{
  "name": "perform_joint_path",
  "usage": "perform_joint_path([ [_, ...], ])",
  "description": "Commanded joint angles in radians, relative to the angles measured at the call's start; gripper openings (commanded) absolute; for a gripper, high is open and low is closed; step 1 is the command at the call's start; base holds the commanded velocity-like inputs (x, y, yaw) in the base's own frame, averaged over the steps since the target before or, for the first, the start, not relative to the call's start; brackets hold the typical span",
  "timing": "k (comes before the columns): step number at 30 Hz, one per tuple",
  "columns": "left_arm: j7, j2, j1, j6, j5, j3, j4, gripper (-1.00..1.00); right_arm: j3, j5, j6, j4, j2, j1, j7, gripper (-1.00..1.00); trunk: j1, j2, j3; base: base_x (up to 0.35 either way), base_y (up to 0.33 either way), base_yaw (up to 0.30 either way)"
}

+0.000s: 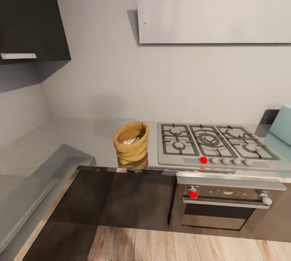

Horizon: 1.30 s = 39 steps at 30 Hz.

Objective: In the kitchen, take the popcorn bag from the countertop, put it into the microwave, and heat it until the popcorn is cooked so the cooked popcorn ends up inside the bag.

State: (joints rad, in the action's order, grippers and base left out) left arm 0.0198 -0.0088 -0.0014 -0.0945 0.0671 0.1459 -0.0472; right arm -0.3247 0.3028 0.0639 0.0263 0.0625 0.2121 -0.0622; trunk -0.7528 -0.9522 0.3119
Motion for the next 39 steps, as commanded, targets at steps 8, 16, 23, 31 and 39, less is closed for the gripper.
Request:
perform_joint_path([
  [8, 0.003, -0.002, 0.0, -0.009, 0.005, 0.004, -0.002, 1.0, -0.008, 0.01, 0.005, 0.003, -0.001, 0.001, -0.004, 1.0, 0.0, -0.001, 0.014, 0.0, 0.0, 0.0],
  [16, 0.003, -0.002, 0.0, -0.012, 0.004, 0.006, -0.002, 1.0, -0.008, 0.01, 0.005, 0.003, 0.0, 0.001, -0.004, 1.0, 0.0, -0.001, 0.027, 0.0, 0.0, 0.0],
  [23, 0.003, -0.002, 0.0, -0.013, 0.003, 0.006, -0.002, 1.0, -0.008, 0.01, 0.005, 0.003, -0.001, 0.001, -0.004, 1.0, 0.0, -0.001, 0.038, 0.0, 0.0, 0.0],
  [31, 0.003, -0.002, 0.0, -0.013, 0.003, 0.006, -0.002, 1.0, -0.008, 0.01, 0.005, 0.003, 0.0, 0.001, -0.004, 1.0, 0.0, -0.001, 0.051, 0.0, 0.0, 0.0],
  [39, 0.003, -0.002, 0.0, -0.014, 0.003, 0.006, -0.002, 1.0, -0.008, 0.01, 0.005, 0.003, 0.0, 0.001, -0.004, 1.0, 0.0, -0.001, 0.064, 0.0, 0.0, 0.0],
])
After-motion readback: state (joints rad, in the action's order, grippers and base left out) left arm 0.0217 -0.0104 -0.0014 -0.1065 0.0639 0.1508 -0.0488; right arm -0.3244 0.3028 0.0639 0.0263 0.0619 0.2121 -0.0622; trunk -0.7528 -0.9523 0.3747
